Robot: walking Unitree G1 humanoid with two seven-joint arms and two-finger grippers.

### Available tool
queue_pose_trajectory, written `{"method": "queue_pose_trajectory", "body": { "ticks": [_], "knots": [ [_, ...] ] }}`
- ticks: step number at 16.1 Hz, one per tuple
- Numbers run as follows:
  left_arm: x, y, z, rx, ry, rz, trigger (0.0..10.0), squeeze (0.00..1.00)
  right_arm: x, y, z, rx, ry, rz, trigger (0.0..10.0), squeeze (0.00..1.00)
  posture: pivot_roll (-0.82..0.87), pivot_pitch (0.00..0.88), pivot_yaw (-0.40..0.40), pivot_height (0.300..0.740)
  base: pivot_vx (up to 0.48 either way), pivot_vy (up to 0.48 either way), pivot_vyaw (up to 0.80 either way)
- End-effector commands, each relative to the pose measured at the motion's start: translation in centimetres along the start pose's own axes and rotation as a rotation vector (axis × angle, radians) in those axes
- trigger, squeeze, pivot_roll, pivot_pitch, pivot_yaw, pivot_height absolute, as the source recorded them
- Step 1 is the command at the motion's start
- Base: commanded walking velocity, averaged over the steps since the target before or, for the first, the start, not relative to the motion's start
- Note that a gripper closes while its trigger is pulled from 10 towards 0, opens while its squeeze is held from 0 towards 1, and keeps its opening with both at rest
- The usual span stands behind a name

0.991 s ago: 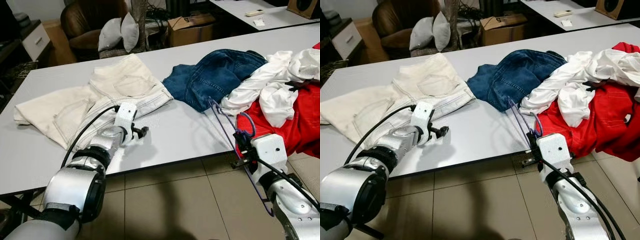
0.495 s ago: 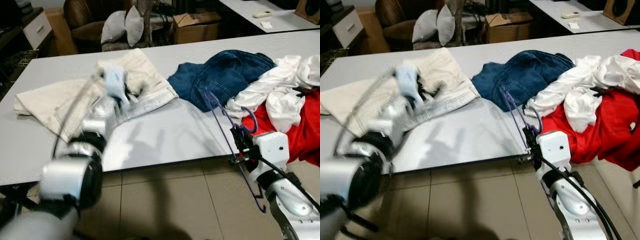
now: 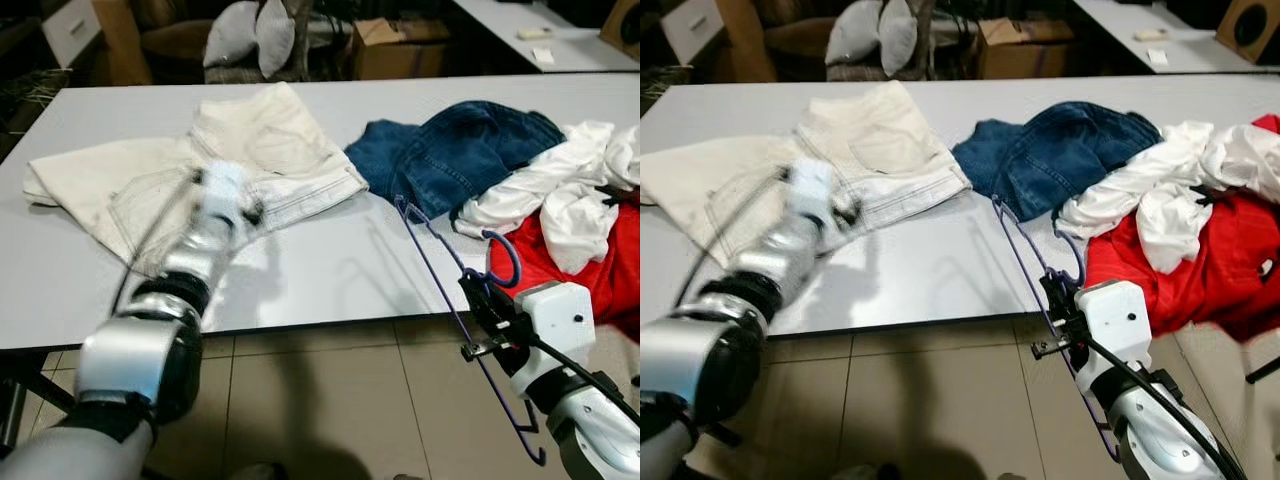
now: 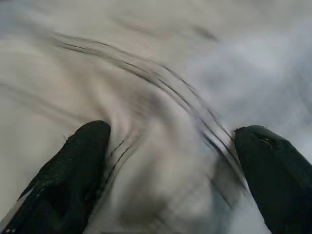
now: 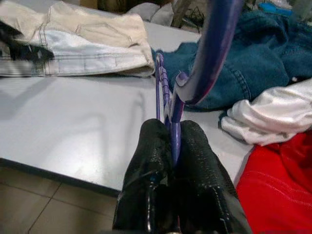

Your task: Hang hanger

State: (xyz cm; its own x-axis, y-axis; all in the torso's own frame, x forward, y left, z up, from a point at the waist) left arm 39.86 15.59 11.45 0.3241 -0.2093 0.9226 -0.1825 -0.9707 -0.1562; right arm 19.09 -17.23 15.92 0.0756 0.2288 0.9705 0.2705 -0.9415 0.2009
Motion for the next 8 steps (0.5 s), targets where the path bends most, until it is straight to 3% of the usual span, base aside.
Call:
{"method": "queue_pose_trajectory", "body": {
  "ticks": [1, 4, 6, 8],
  "knots": [
    [-2.2, 1.2, -0.2, -0.126, -0.111, 0.062, 10.0, 0.00, 0.4, 0.2, -0.2, -0.015, 0.004, 0.002, 10.0, 0.00, -0.27, 0.083, 0.054, 0.740, 0.000, 0.000, 0.00],
    [-4.5, 1.4, -0.9, -0.298, -0.238, 0.186, 10.0, 0.00, 0.5, 0.3, 0.9, -0.017, 0.018, 0.017, 10.0, 0.00, -0.23, 0.021, 0.067, 0.740, 0.000, 0.000, 0.00],
    [-5.3, 0.9, -2.0, -0.530, -0.328, 0.244, 10.0, 0.00, 0.8, 0.6, 2.1, -0.017, 0.043, 0.030, 10.0, 0.00, -0.22, 0.000, 0.074, 0.740, 0.000, 0.000, 0.00],
    [-4.6, 0.0, -3.0, -0.728, -0.345, 0.258, 10.0, 0.00, 1.0, 0.9, 3.0, -0.028, 0.072, 0.049, 10.0, 0.00, -0.20, 0.000, 0.091, 0.740, 0.000, 0.000, 0.00]
  ]
}}
Point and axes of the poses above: a point about 5 cm out from each wrist's last joint towards the gripper, its own z axis pointing out of the wrist towards the gripper, its own x axis along the axis of the wrist's last joint, y = z × x, the point moved 1 cm from there along z, pointing out of the wrist towards the gripper, and after that the axes turned 2 degrees about -z, right-handed, at the moved point
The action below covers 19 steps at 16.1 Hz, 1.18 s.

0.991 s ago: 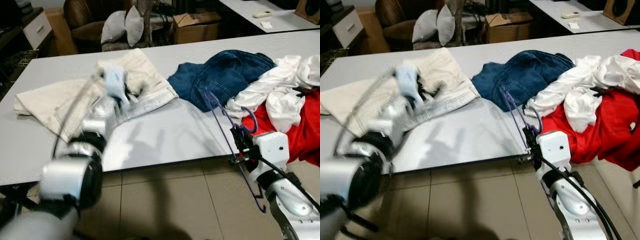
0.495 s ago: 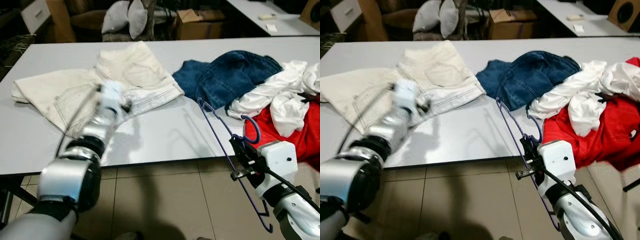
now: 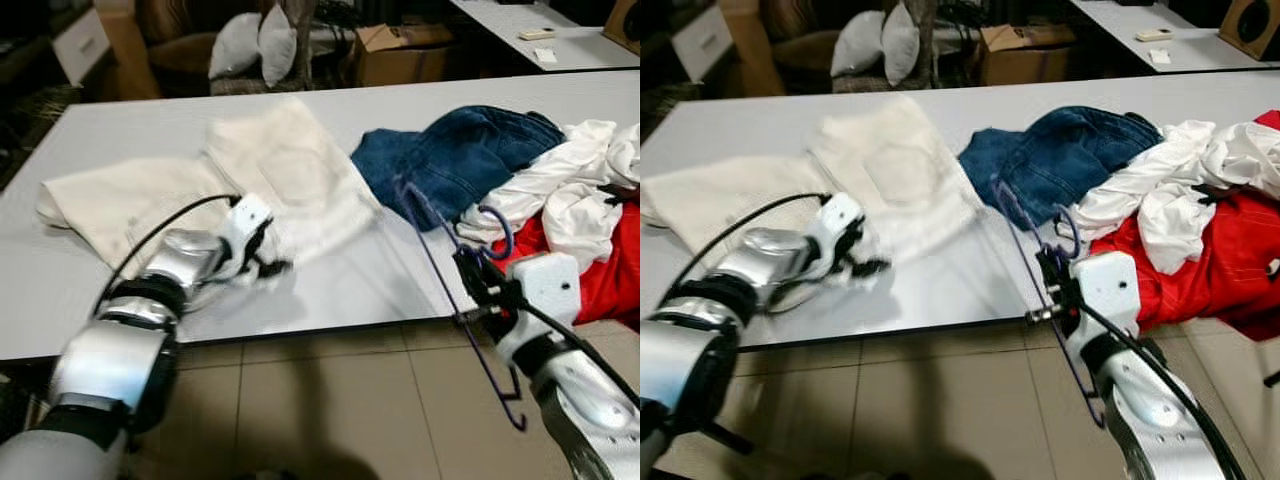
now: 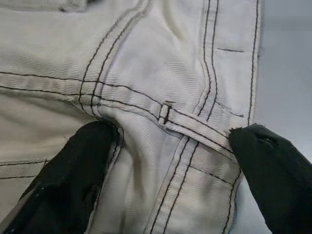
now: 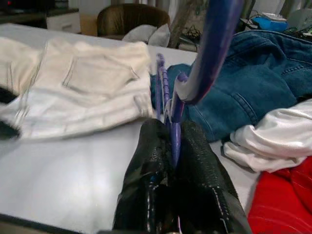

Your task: Hang hanger

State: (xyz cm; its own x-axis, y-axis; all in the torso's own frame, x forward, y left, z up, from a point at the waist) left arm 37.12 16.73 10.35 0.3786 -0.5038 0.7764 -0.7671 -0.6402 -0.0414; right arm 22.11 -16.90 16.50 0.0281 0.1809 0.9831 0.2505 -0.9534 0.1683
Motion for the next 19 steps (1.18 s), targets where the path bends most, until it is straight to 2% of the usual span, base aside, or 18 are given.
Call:
{"method": "queue_pose_trajectory", "body": {
  "ticks": [1, 2, 3, 4, 5, 7, 8, 9, 11, 13, 15, 16, 18, 19],
  "knots": [
    [-2.3, 1.1, 0.3, -0.105, -0.095, -0.015, 10.0, 0.00, 0.1, 0.3, 0.2, -0.011, 0.018, 0.018, 10.0, 0.00, -0.20, 0.000, 0.091, 0.740, 0.000, 0.000, 0.00],
    [-1.7, 0.9, 0.1, -0.113, -0.062, -0.021, 10.0, 0.00, 0.1, 0.4, 0.3, -0.018, 0.024, 0.024, 10.0, 0.00, -0.19, 0.000, 0.098, 0.740, 0.000, 0.000, 0.00],
    [1.5, 0.2, 0.0, -0.031, 0.120, 0.004, 10.0, 0.00, 0.0, 0.5, 0.5, -0.039, 0.039, 0.030, 10.0, 0.00, -0.19, 0.000, 0.109, 0.740, 0.000, 0.000, 0.00],
    [2.4, 0.0, -0.1, 0.002, 0.174, 0.019, 10.0, 0.00, -0.1, 0.4, 0.7, -0.044, 0.043, 0.033, 10.0, 0.00, -0.18, 0.000, 0.119, 0.740, 0.000, 0.000, 0.00],
    [3.8, 0.2, 0.0, 0.040, 0.254, 0.075, 10.0, 0.00, -0.2, 0.3, 0.6, -0.048, 0.048, 0.035, 10.0, 0.00, -0.18, 0.000, 0.130, 0.740, 0.000, 0.000, 0.00],
    [4.2, 0.5, 0.0, 0.053, 0.301, 0.175, 10.0, 0.00, -0.6, 0.1, 0.5, -0.053, 0.048, 0.033, 10.0, 0.00, -0.18, 0.000, 0.160, 0.740, 0.000, 0.000, 0.00],
    [3.9, 0.6, -0.2, 0.041, 0.320, 0.187, 10.0, 0.00, -0.7, -0.1, 0.3, -0.058, 0.049, 0.037, 10.0, 0.00, -0.19, 0.000, 0.171, 0.740, 0.000, 0.000, 0.00],
    [3.6, 0.8, -0.5, 0.006, 0.337, 0.184, 10.0, 1.00, -0.9, -0.1, 0.1, -0.065, 0.050, 0.041, 10.0, 0.00, -0.19, 0.000, 0.181, 0.740, 0.000, 0.000, 0.00],
    [2.6, 1.9, -0.5, -0.043, 0.350, 0.248, 10.0, 1.00, -1.3, 0.1, -0.3, -0.074, 0.044, 0.037, 10.0, 0.00, -0.19, 0.000, 0.187, 0.740, 0.000, 0.000, 0.00],
    [1.3, 2.9, 0.1, -0.015, 0.312, 0.320, 10.0, 1.00, -1.5, 0.3, -0.6, -0.075, 0.038, 0.022, 10.0, 0.00, -0.18, 0.000, 0.180, 0.740, 0.000, 0.000, 0.00],
    [-0.4, 3.7, 1.0, 0.072, 0.261, 0.372, 10.0, 1.00, -1.5, 0.2, -0.4, -0.055, 0.041, -0.009, 10.0, 0.00, -0.18, 0.000, 0.174, 0.740, 0.000, 0.000, 0.00],
    [-0.8, 3.5, 1.2, 0.164, 0.236, 0.408, 10.0, 1.00, -1.5, 0.2, -0.3, -0.055, 0.044, -0.009, 10.0, 0.00, -0.18, 0.000, 0.172, 0.740, 0.000, 0.000, 0.00],
    [-1.0, 3.5, 1.3, 0.254, 0.228, 0.444, 10.0, 1.00, -1.4, 0.2, -0.1, -0.054, 0.050, -0.009, 10.0, 0.00, -0.17, 0.000, 0.162, 0.740, 0.000, 0.000, 0.00],
    [-0.8, 3.3, 1.6, 0.347, 0.226, 0.480, 10.0, 0.18, -1.4, 0.1, 0.1, -0.045, 0.055, -0.007, 10.0, 0.00, -0.17, 0.000, 0.158, 0.740, 0.000, 0.000, 0.00]
  ]
}}
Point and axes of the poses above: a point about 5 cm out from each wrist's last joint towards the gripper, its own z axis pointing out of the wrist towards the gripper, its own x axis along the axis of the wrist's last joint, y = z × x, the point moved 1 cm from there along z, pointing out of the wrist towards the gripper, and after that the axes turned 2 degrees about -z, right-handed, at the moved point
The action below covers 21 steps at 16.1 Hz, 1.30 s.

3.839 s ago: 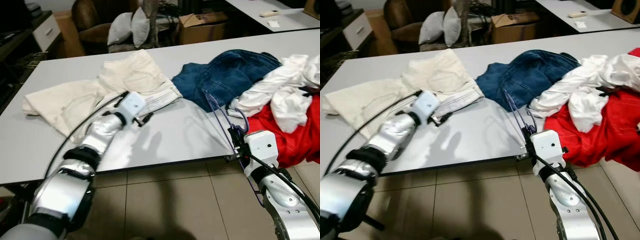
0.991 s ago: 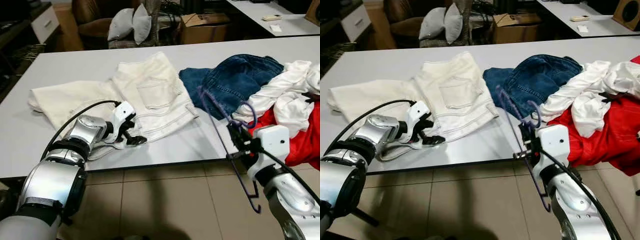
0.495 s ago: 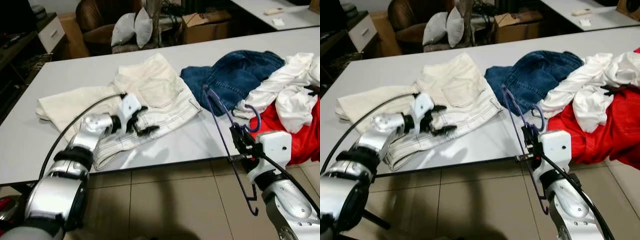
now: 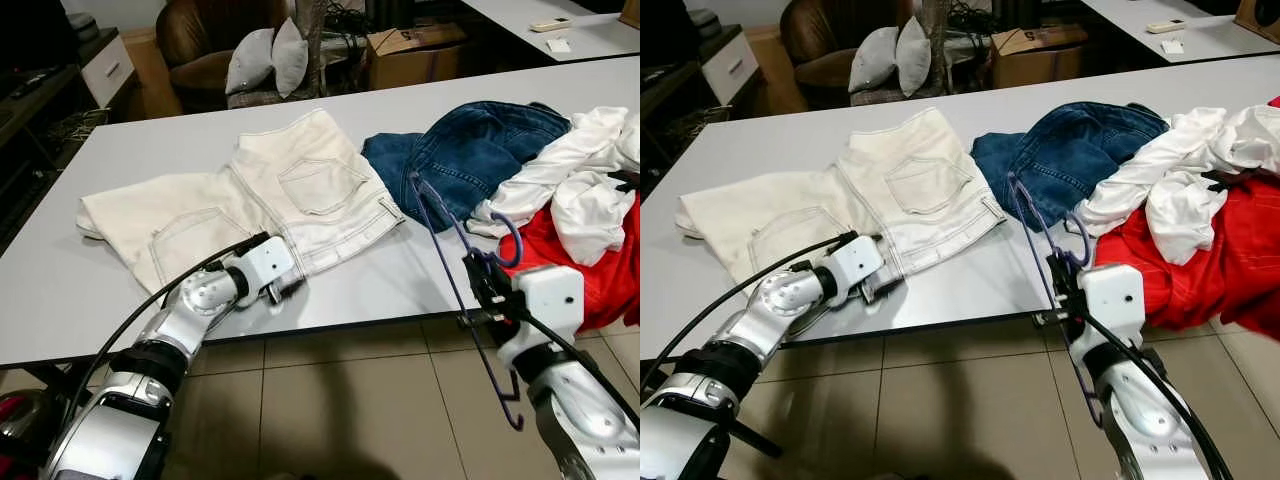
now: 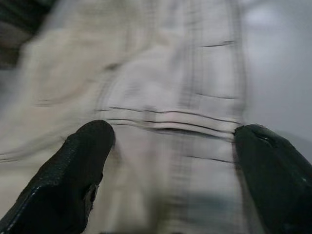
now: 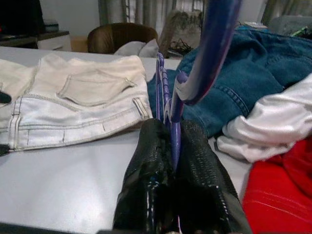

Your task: Hang hanger

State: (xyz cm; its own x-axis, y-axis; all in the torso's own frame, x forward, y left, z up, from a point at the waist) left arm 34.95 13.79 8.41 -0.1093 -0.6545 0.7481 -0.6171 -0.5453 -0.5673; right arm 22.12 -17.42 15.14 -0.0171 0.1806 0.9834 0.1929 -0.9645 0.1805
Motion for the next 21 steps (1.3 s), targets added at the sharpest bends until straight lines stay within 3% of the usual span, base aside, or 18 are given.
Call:
{"method": "queue_pose_trajectory", "body": {
  "ticks": [1, 2, 4, 6, 8, 11, 12, 13, 14, 16, 21],
  "knots": [
    [0.0, -0.2, 0.1, 0.056, -0.014, 0.051, 10.0, 0.07, 0.1, -0.4, 0.2, 0.023, 0.013, 0.003, 10.0, 0.00, -0.17, 0.000, 0.158, 0.740, 0.000, 0.000, 0.00],
    [0.0, 0.7, 0.4, 0.028, -0.008, 0.044, 10.0, 0.00, 0.1, -0.5, 0.3, 0.029, 0.016, 0.001, 10.0, 0.00, -0.17, 0.000, 0.157, 0.740, 0.000, 0.000, 0.00],
    [0.2, 2.6, 1.0, -0.041, -0.006, 0.056, 10.0, 0.00, 0.2, -0.5, 0.4, 0.033, 0.019, -0.003, 10.0, 0.00, -0.17, 0.000, 0.159, 0.740, 0.000, 0.000, 0.00],
    [-0.3, 4.5, 1.3, -0.144, -0.042, 0.127, 10.0, 0.00, 0.2, -0.5, 0.4, 0.036, 0.021, -0.006, 10.0, 0.00, -0.18, 0.000, 0.163, 0.740, 0.000, 0.000, 0.00],
    [-0.7, 5.3, 1.5, -0.160, -0.078, -0.011, 10.0, 0.00, 0.3, -0.5, 0.4, 0.038, 0.023, -0.008, 10.0, 0.00, -0.19, 0.000, 0.167, 0.740, 0.000, 0.000, 0.00],
    [-1.7, 5.0, 1.5, -0.151, -0.163, -0.083, 10.0, 0.00, 0.2, -0.6, 0.4, 0.037, 0.023, -0.008, 10.0, 0.00, -0.20, 0.000, 0.170, 0.740, 0.000, 0.000, 0.00],
    [-1.9, 5.1, 1.5, -0.171, -0.177, -0.105, 8.2, 0.00, 0.2, -0.7, 0.4, 0.040, 0.022, -0.008, 10.0, 0.00, -0.20, 0.000, 0.168, 0.740, 0.000, 0.000, 0.00],
    [-1.9, 5.1, 1.6, -0.190, -0.195, -0.168, 0.0, 0.00, 0.2, -0.7, 0.5, 0.046, 0.022, -0.010, 10.0, 0.00, -0.20, 0.000, 0.165, 0.740, 0.000, 0.000, 0.00],
    [-1.9, 5.1, 1.7, -0.212, -0.213, -0.240, 0.0, 0.00, 0.2, -0.7, 0.6, 0.051, 0.023, -0.014, 10.0, 0.00, -0.20, 0.000, 0.163, 0.740, 0.000, 0.000, 0.00],
    [-2.0, 5.1, 1.8, -0.234, -0.241, -0.285, 0.0, 0.00, 0.3, -0.7, 0.7, 0.055, 0.026, -0.017, 10.0, 0.00, -0.19, 0.000, 0.161, 0.740, 0.000, 0.000, 0.00],
    [-2.7, 4.6, 1.5, -0.233, -0.298, -0.232, 0.0, 0.00, 0.4, -0.6, 0.8, 0.059, 0.029, -0.025, 10.0, 0.00, -0.19, 0.000, 0.159, 0.740, 0.000, 0.000, 0.00]
  ]
}}
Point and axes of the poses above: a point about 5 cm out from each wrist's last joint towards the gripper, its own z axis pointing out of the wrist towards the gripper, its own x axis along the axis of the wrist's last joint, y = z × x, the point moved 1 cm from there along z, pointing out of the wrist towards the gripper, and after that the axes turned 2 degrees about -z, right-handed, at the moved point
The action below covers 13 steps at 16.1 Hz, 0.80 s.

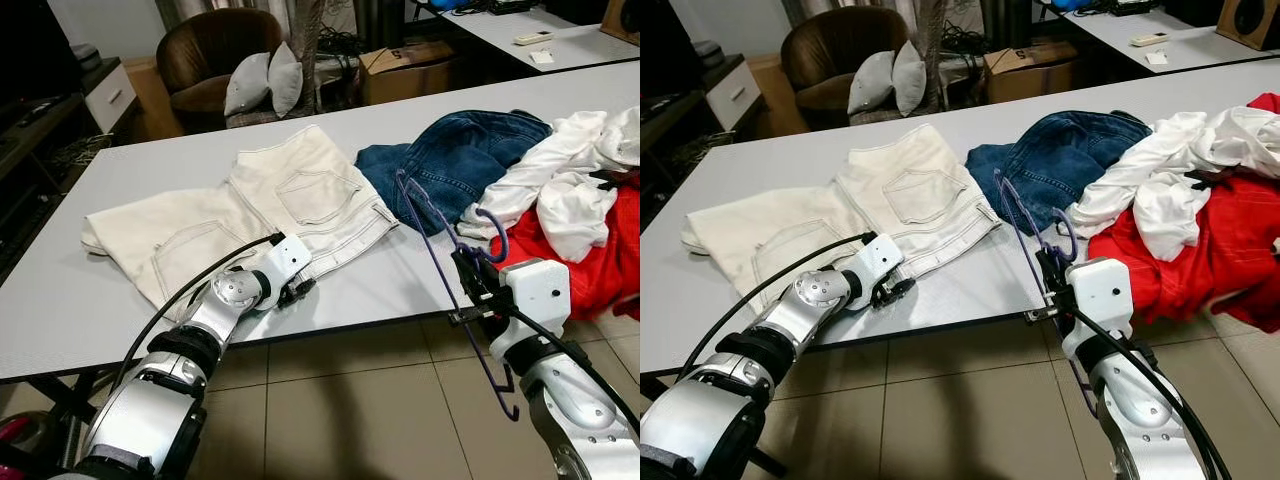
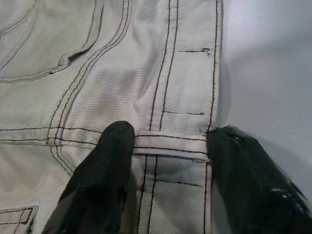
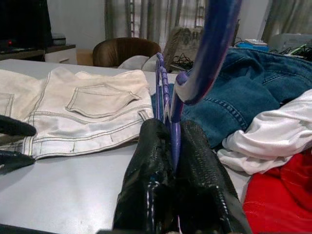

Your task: Hang hanger

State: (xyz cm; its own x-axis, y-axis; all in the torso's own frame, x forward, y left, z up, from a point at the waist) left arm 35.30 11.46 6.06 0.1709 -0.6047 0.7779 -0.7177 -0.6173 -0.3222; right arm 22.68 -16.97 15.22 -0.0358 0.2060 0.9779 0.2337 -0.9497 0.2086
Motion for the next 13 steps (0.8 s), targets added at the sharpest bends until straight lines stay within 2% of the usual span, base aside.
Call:
{"method": "queue_pose_trajectory", "body": {
  "ticks": [1, 7, 10, 11, 12, 13],
  "knots": [
    [-3.2, 1.7, -0.1, -0.075, -0.155, 0.015, 0.0, 0.00, 0.2, -0.3, 0.2, 0.017, 0.017, 0.002, 10.0, 0.00, -0.20, 0.000, 0.159, 0.740, 0.000, 0.000, 0.00],
    [-3.8, 2.5, 0.0, -0.099, -0.178, 0.015, 0.0, 0.00, 0.3, -0.2, 0.3, 0.020, 0.018, 0.000, 10.0, 0.00, -0.20, 0.000, 0.156, 0.740, 0.000, 0.000, 0.00],
    [-3.3, 1.9, 0.0, -0.071, -0.145, 0.004, 0.0, 0.00, 0.3, -0.1, 0.4, 0.018, 0.021, -0.004, 10.0, 0.00, -0.20, 0.000, 0.156, 0.740, 0.000, 0.000, 0.00],
    [-1.7, 0.2, -0.3, 0.000, -0.053, -0.051, 0.0, 0.00, 0.4, 0.2, 0.4, 0.005, 0.025, -0.008, 10.0, 0.00, -0.19, 0.000, 0.154, 0.740, 0.000, 0.000, 0.00],
    [-1.1, -0.5, -0.4, 0.030, -0.020, -0.070, 0.0, 0.00, 0.4, 0.3, 0.4, 0.001, 0.026, -0.009, 10.0, 0.00, -0.19, 0.000, 0.154, 0.740, 0.000, 0.000, 0.00],
    [0.2, -2.8, -1.2, 0.157, 0.045, -0.029, 0.0, 0.00, 0.5, 0.5, 0.4, -0.010, 0.026, -0.008, 10.0, 0.00, -0.18, 0.000, 0.145, 0.740, 0.000, 0.000, 0.00]
  ]
}}
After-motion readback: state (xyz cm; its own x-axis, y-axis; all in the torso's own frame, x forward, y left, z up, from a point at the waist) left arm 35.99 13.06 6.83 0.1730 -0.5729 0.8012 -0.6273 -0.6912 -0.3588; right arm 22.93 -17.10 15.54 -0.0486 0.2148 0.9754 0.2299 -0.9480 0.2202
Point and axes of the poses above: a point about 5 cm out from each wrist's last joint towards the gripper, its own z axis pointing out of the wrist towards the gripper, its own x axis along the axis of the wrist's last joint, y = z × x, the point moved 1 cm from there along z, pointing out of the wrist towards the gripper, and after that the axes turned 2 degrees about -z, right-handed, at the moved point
